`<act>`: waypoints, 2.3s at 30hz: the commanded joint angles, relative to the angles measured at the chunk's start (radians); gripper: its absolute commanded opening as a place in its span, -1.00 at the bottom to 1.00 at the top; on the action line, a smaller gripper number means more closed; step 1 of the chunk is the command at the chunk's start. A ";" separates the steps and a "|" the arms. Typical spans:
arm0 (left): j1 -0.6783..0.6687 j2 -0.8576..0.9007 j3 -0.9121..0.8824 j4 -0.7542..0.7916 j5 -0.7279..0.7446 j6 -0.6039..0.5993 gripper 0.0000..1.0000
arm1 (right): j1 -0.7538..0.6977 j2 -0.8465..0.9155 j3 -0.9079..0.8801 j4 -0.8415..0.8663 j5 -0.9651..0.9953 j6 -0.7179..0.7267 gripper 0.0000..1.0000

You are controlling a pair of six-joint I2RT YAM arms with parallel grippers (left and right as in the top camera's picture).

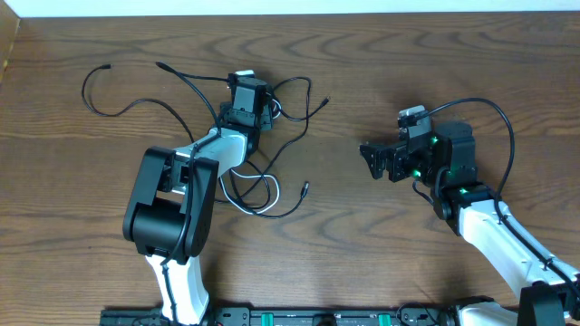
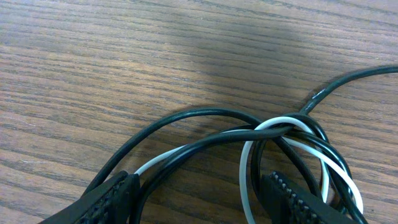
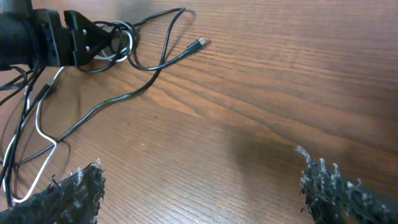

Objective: Untangle cables

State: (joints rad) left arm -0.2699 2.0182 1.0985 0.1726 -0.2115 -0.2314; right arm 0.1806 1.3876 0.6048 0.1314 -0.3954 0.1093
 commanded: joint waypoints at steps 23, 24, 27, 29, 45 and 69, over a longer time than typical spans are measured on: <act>0.002 0.060 0.007 -0.033 0.085 0.013 -0.80 | 0.011 0.006 -0.005 -0.002 0.000 -0.014 0.99; 0.002 0.059 0.007 -0.032 0.120 0.014 -0.85 | 0.011 0.006 -0.005 -0.002 0.000 -0.014 0.99; 0.002 0.050 0.007 -0.034 0.185 0.056 -0.85 | 0.011 0.006 -0.005 -0.001 0.000 -0.014 0.98; 0.002 0.035 0.007 -0.036 0.220 0.088 -0.85 | 0.011 0.006 -0.005 -0.001 0.000 -0.014 0.98; 0.002 -0.319 0.007 -0.116 0.562 0.294 -0.85 | 0.011 0.006 -0.005 -0.001 0.000 -0.014 0.99; -0.061 -0.495 0.007 -0.233 1.181 0.414 -0.85 | 0.079 0.006 -0.005 0.141 -0.014 0.039 0.99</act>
State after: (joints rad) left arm -0.3061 1.5555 1.1034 -0.0631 0.8593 0.1658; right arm 0.2413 1.3876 0.6037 0.2760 -0.4873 0.1406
